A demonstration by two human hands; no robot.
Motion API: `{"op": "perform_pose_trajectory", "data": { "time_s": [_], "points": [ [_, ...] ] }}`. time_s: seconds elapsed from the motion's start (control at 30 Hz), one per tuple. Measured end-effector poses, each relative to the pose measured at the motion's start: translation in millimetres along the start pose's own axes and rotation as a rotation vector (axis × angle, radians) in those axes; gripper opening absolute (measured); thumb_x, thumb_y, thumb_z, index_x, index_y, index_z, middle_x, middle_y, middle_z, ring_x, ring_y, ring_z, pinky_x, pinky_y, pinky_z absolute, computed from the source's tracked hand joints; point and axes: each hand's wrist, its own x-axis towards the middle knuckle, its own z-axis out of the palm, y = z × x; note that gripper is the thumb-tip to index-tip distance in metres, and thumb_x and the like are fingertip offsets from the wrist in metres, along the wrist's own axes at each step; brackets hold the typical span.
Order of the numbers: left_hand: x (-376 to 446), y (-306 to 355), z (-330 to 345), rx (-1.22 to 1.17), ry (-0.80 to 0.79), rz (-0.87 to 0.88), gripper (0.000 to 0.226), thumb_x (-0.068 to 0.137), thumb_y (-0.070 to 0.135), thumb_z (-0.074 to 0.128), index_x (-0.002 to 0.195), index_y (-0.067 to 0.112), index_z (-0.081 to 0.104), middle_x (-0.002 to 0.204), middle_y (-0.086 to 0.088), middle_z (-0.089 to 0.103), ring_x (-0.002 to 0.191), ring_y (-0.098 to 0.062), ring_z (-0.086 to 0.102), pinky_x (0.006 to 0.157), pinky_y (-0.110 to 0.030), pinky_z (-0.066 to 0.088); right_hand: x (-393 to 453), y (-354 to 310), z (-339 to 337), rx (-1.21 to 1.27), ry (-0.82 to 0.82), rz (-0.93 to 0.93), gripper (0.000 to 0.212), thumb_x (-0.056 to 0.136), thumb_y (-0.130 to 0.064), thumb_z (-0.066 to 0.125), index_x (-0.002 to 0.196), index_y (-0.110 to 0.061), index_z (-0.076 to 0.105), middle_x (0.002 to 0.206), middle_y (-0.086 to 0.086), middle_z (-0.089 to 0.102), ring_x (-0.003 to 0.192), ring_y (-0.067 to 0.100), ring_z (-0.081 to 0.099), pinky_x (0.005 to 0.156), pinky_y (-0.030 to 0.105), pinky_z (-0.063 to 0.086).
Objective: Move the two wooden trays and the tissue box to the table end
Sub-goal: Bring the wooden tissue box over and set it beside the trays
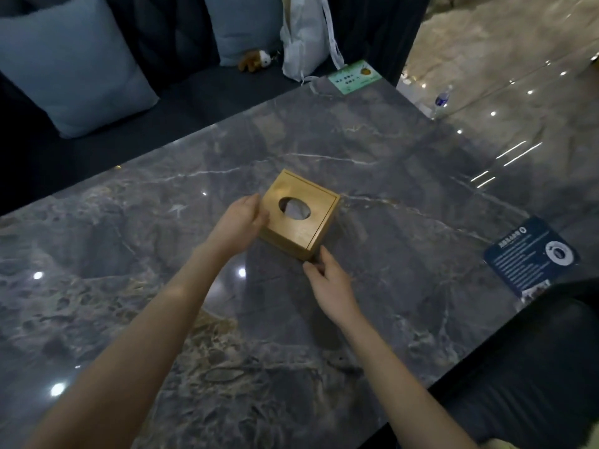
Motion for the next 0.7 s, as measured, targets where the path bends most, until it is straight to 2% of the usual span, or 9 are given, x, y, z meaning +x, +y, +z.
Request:
{"op": "perform_pose_trajectory", "data": {
  "time_s": [0.13, 0.23, 0.3, 0.37, 0.47, 0.57, 0.7],
  "points": [
    [14, -3, 4, -0.106, -0.072, -0.091, 0.036, 0.092, 0.03, 0.044, 0.121, 0.008, 0.05, 0.117, -0.015, 0.06, 0.1, -0.024, 0.054, 0.08, -0.029, 0.036, 11, -3, 5, 0.125, -0.017, 0.051, 0.04, 0.092, -0.031, 0.045, 0.132, -0.025, 0.042, 0.119, -0.009, 0.055, 0.108, 0.006, 0.049, 0.087, 0.022, 0.036],
    [20, -6, 4, -0.202, -0.07, -0.142, 0.036, 0.091, 0.032, 0.046, 0.122, 0.014, 0.053, 0.114, -0.01, 0.061, 0.095, -0.016, 0.051, 0.081, -0.027, 0.036, 16, -2, 6, 0.166, 0.019, 0.069, 0.04, 0.092, -0.037, 0.045, 0.129, -0.022, 0.044, 0.112, -0.011, 0.056, 0.103, 0.003, 0.049, 0.086, 0.022, 0.036],
    [22, -8, 2, -0.281, -0.09, -0.167, 0.036, 0.09, 0.033, 0.049, 0.12, 0.016, 0.056, 0.114, -0.008, 0.062, 0.099, -0.018, 0.054, 0.088, -0.032, 0.043, 20, -1, 5, 0.172, 0.05, 0.081, 0.039, 0.092, -0.038, 0.045, 0.125, -0.02, 0.049, 0.108, -0.011, 0.057, 0.101, 0.005, 0.051, 0.083, 0.021, 0.038],
    [21, -9, 1, -0.359, -0.106, -0.19, 0.033, 0.089, 0.033, 0.052, 0.116, 0.015, 0.059, 0.114, -0.012, 0.064, 0.104, -0.026, 0.058, 0.097, -0.045, 0.045, 22, -1, 3, 0.152, 0.075, 0.075, 0.035, 0.092, -0.035, 0.046, 0.12, -0.017, 0.053, 0.103, -0.01, 0.058, 0.097, 0.006, 0.052, 0.078, 0.02, 0.039],
    [19, -11, 2, -0.395, -0.086, -0.18, 0.029, 0.088, 0.031, 0.053, 0.11, 0.015, 0.063, 0.109, -0.015, 0.066, 0.103, -0.029, 0.06, 0.097, -0.051, 0.045, 23, -3, 1, 0.096, 0.067, 0.048, 0.03, 0.093, -0.03, 0.044, 0.116, -0.015, 0.057, 0.099, -0.008, 0.058, 0.094, 0.007, 0.052, 0.08, 0.023, 0.038],
    [15, -13, 3, -0.411, -0.081, -0.173, 0.032, 0.088, 0.031, 0.054, 0.115, 0.015, 0.061, 0.109, -0.009, 0.067, 0.103, -0.024, 0.06, 0.096, -0.044, 0.047, 20, -2, 1, 0.028, 0.007, 0.054, 0.031, 0.095, -0.029, 0.041, 0.112, -0.011, 0.059, 0.095, -0.002, 0.06, 0.088, 0.01, 0.053, 0.076, 0.023, 0.039],
    [6, -16, -3, -0.378, -0.06, -0.134, 0.033, 0.087, 0.03, 0.055, 0.118, 0.018, 0.06, 0.099, 0.002, 0.066, 0.094, -0.012, 0.059, 0.081, -0.025, 0.044, 11, -1, 2, -0.008, -0.044, 0.04, 0.029, 0.094, -0.029, 0.043, 0.089, -0.008, 0.062, 0.07, 0.002, 0.059, 0.063, 0.009, 0.053, 0.05, 0.008, 0.037]
  ]
}}
